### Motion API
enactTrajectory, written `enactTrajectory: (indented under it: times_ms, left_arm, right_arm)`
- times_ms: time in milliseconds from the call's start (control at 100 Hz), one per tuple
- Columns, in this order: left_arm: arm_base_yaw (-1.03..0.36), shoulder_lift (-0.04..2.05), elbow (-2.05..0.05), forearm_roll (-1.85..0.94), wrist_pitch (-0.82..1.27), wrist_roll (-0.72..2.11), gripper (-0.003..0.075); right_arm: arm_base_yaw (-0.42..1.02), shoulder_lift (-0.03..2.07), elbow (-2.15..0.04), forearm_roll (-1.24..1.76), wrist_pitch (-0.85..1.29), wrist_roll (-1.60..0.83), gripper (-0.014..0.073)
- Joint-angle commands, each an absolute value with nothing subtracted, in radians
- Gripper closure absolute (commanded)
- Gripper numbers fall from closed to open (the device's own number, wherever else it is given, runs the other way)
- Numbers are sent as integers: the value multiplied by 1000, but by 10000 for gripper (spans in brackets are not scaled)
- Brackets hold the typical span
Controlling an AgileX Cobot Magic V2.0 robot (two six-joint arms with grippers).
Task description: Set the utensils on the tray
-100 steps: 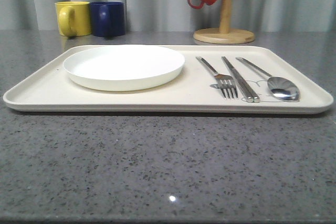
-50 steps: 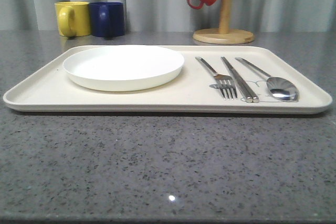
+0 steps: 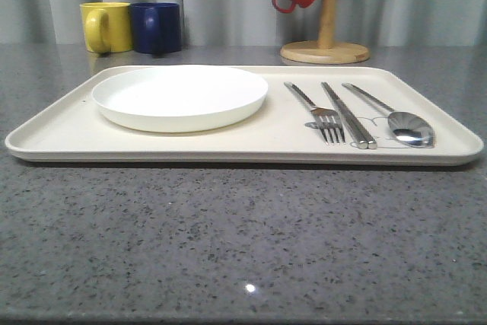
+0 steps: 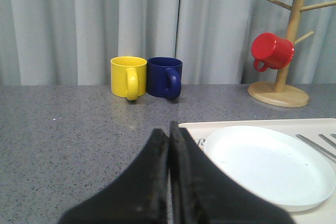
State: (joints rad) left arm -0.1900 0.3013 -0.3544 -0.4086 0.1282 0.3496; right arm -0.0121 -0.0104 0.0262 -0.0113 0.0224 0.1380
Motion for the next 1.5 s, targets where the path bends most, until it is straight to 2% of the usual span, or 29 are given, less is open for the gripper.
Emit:
enactTrajectory:
  times_ms: [0,690,850,1000,1280,1490]
  left_arm:
    - [-198,308,-383,-415,51,341,738]
    - [-198,308,-383,-415,43,341,738]
    - [-198,298,-378,-275,28,305,738]
    - [-181,237,-341,-40,17,99,738]
    - [-38,66,-185,-30,18,86,738]
    - [-19,-40,-66,-5,11,72,738]
  right_arm:
    - [-17,-27,9,-11,-69,130,662]
    - [-17,-27,9,-11,-69,130,662]
    - [-17,-27,9,-11,-69,130,662]
    - [-17,-27,9,-11,-69,130,662]
    - [-17,-27,9,-11,-69,130,662]
    - [-17,-27,9,-11,-69,130,662]
